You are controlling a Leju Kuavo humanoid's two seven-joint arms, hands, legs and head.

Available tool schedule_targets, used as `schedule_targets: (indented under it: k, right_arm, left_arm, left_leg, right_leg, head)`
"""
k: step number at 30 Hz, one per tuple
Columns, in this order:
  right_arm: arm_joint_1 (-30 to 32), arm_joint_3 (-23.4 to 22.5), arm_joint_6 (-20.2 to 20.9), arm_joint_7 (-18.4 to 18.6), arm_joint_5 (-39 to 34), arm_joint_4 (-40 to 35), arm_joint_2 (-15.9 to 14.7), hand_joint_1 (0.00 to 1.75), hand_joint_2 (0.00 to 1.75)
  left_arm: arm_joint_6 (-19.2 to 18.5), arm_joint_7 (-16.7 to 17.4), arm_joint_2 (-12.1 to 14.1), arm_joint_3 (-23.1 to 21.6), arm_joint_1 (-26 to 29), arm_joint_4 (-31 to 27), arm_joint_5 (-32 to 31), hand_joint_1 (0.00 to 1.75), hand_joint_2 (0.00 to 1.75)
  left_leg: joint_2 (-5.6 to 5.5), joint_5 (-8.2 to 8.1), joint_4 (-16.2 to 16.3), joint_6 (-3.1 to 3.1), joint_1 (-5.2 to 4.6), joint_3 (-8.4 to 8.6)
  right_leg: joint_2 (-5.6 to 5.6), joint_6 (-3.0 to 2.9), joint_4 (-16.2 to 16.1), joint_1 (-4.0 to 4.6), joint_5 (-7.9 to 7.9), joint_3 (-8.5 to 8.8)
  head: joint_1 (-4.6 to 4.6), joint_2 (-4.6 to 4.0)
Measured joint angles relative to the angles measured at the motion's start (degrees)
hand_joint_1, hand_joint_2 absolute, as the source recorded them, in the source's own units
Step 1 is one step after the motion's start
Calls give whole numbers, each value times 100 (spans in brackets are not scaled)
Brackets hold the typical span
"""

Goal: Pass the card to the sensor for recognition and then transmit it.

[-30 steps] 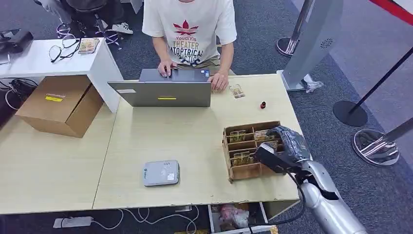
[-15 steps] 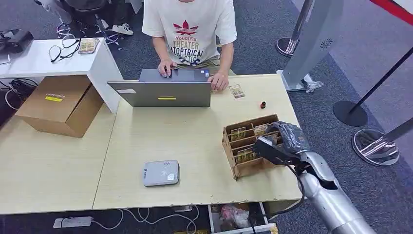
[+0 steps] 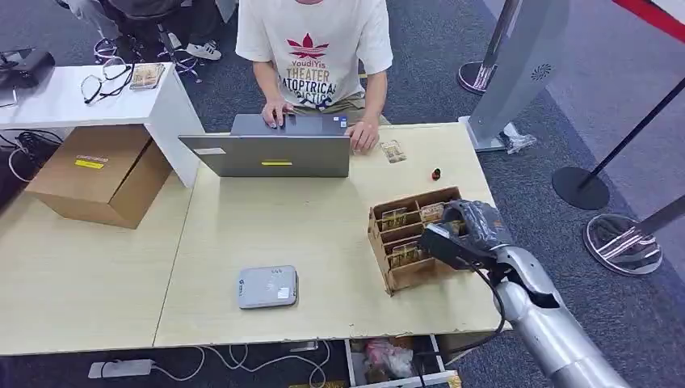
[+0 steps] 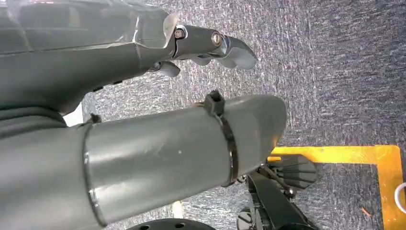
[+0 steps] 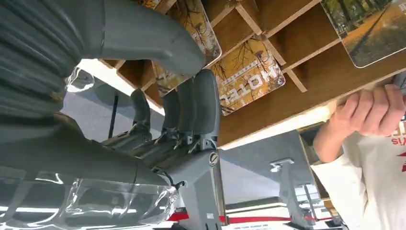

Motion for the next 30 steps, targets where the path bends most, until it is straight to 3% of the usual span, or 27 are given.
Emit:
schedule_targets:
  k: [12,16,20,22,23,24,25,26,28,29,30]
  right_arm:
    - [0,2,17,0,0,13,-2,120,175]
    - [0,2,17,0,-2,17,-2,136,175]
    - [0,2,26,0,0,22,-2,136,175]
    - [0,2,26,0,0,22,-2,110,175]
    - [0,2,28,0,2,22,-2,86,175]
    - [0,2,28,2,4,22,-2,103,175]
    - [0,2,35,9,11,22,-2,103,175]
    - [1,2,41,11,20,24,-2,84,175]
    - [1,4,48,31,37,24,-2,108,175]
    - [1,2,52,39,37,24,-2,99,175]
    - [1,4,52,46,37,26,-2,106,175]
  left_arm:
    - [15,0,0,42,2,0,-4,0,0]
    - [15,0,0,44,2,0,-4,0,0]
    - [24,0,0,44,2,0,-4,0,0]
    - [26,0,0,44,2,0,-4,0,0]
    - [28,0,0,44,2,0,-4,0,0]
    - [28,0,0,44,2,0,-4,0,0]
    - [28,0,0,44,2,0,-2,0,0]
    - [28,0,0,44,2,0,-4,0,0]
    - [28,0,0,44,4,0,-4,0,0]
    - [28,0,0,44,4,0,-4,0,0]
    - [28,0,0,44,4,0,-4,0,0]
  left_leg:
    - [0,0,0,0,0,-1]
    - [0,0,0,0,0,0]
    - [0,0,0,0,0,0]
    - [0,0,0,0,0,0]
    - [0,0,0,0,0,0]
    - [0,0,0,0,0,0]
    - [0,0,0,0,0,0]
    - [0,0,0,0,0,0]
    - [0,0,0,0,0,0]
    - [0,0,0,0,0,0]
    - [0,0,0,0,0,0]
  right_leg:
    - [0,0,0,0,0,0]
    - [0,0,0,0,0,0]
    - [0,0,0,0,0,0]
    - [0,0,0,0,0,0]
    - [0,0,0,0,0,0]
    - [0,0,0,0,0,0]
    - [0,0,0,0,0,0]
    - [-1,0,0,0,0,0]
    - [0,0,0,0,0,0]
    - [0,0,0,0,0,0]
    - [0,0,0,0,0,0]
  head:
    - [0,0]
    - [0,0]
    - [0,0]
    - [0,0]
    - [0,0]
    - [0,0]
    - [0,0]
    - [0,0]
    - [0,0]
    - [0,0]
    - [0,0]
